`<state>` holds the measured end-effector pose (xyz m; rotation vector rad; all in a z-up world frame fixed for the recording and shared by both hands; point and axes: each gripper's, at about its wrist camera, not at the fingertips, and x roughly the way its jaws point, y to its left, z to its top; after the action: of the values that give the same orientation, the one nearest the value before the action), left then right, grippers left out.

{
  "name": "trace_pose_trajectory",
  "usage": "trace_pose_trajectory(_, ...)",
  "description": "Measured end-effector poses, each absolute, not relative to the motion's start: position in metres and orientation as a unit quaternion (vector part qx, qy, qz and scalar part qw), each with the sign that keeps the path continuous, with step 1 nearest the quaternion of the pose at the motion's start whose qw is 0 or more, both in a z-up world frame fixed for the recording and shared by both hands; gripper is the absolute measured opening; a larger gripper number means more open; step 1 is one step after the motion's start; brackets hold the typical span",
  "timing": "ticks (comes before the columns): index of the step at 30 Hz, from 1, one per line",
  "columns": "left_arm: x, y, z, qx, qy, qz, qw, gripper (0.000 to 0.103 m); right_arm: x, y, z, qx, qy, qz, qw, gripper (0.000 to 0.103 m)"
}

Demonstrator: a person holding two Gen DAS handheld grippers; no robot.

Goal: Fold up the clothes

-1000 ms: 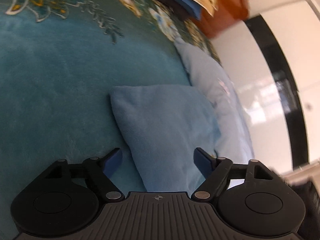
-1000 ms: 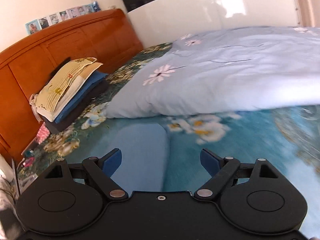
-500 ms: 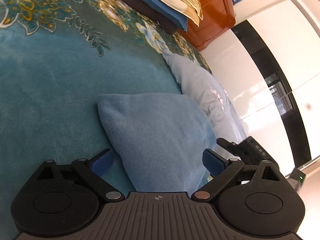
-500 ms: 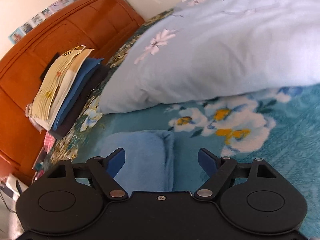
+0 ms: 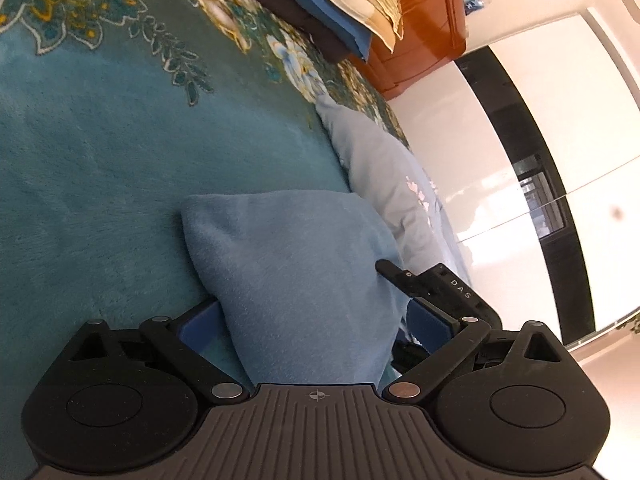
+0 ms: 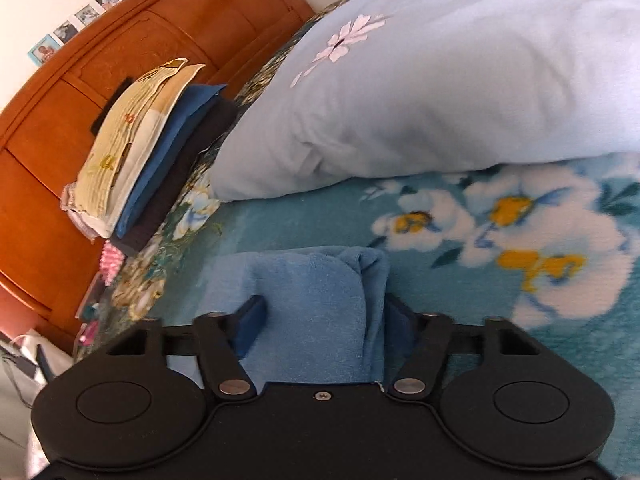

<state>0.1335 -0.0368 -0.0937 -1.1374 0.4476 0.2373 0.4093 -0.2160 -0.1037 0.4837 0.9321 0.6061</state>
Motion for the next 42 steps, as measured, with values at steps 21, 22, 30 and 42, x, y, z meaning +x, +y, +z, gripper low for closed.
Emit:
trace_pose_trajectory(21, 0.135, -0.014, -0.105, -0.599, 0.227, 0.107, 0.761, 0.084, 0.408, -0.229, -0.113, 0.285, 0.451, 0.279, 0.798, 0.051)
trace_pose_trajectory(22, 0.135, -0.014, -0.105, -0.597, 0.231, 0.11, 0.761, 0.076, 0.408, -0.228, -0.113, 0.283, 0.451, 0.279, 0.8, 0.05)
trace_pose_trajectory(30, 0.139, -0.005, -0.114, -0.608, 0.25, 0.12, 0.744, 0.034, 0.403, -0.224, -0.109, 0.272, 0.444, 0.265, 0.811, 0.041)
trace_pose_trajectory(42, 0.142, 0.003, -0.119, -0.618, 0.244, 0.107, 0.739, 0.026, 0.393, -0.222, -0.099, 0.26, 0.426, 0.252, 0.829, 0.026)
